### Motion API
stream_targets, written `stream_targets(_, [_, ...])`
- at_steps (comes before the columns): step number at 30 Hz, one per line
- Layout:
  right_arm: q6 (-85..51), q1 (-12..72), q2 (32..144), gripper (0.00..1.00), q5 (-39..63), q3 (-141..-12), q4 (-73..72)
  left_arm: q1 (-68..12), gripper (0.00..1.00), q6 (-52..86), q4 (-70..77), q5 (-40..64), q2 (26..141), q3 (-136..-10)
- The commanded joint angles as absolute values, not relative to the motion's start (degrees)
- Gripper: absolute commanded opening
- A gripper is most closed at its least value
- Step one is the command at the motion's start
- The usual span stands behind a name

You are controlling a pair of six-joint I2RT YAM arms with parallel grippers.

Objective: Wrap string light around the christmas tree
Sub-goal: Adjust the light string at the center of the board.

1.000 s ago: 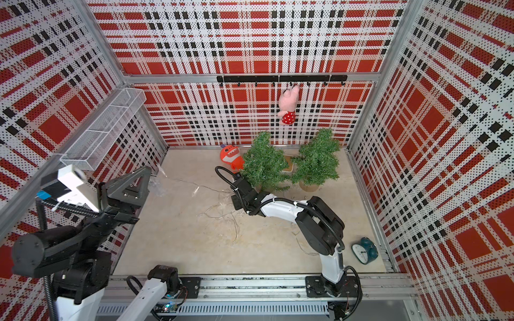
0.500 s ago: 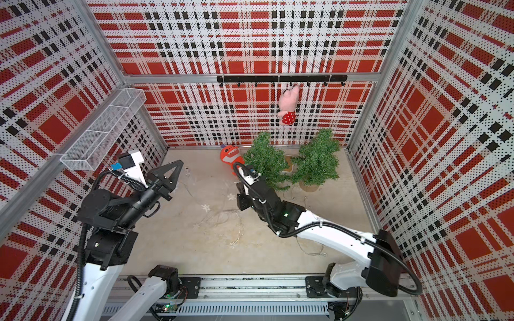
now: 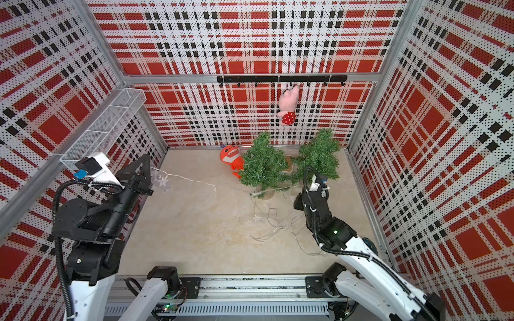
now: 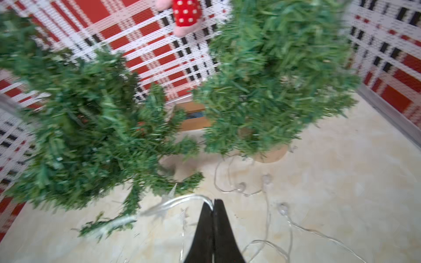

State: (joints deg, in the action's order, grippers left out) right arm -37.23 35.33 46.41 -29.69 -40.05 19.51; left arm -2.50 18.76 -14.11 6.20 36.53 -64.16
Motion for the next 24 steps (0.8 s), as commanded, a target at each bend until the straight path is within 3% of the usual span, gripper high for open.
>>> stream_targets(1, [-38.9, 35.6, 47.7, 0.00, -22.8, -37.1, 21.0, -1.8, 0.02, 16.8, -15.4, 0.2, 37.2, -65.9])
stream_targets(7, [-24.9, 54.0, 57.0, 0.00, -20.5, -37.8, 8.4, -1.9, 0.06, 27.0, -3.1, 27.9, 41.0, -59.9])
stream_targets(10, [-23.5, 56.5, 63.5, 0.00, -17.1, -39.7, 9.3, -3.5, 0.06, 34.6, 5.8, 36.5, 41.7, -52.8])
stream_targets(20, [-24.7, 58.7, 79.8, 0.00, -14.8, -48.5, -1.0, -12.5, 0.05, 34.8, 7.0, 34.0, 38.7, -41.3])
stream_targets(24, [-25.1, 60.6, 78.7, 0.00, -14.3, -53.4, -9.5, -13.1, 0.04, 32.1, 1.7, 29.7, 36.7, -41.8])
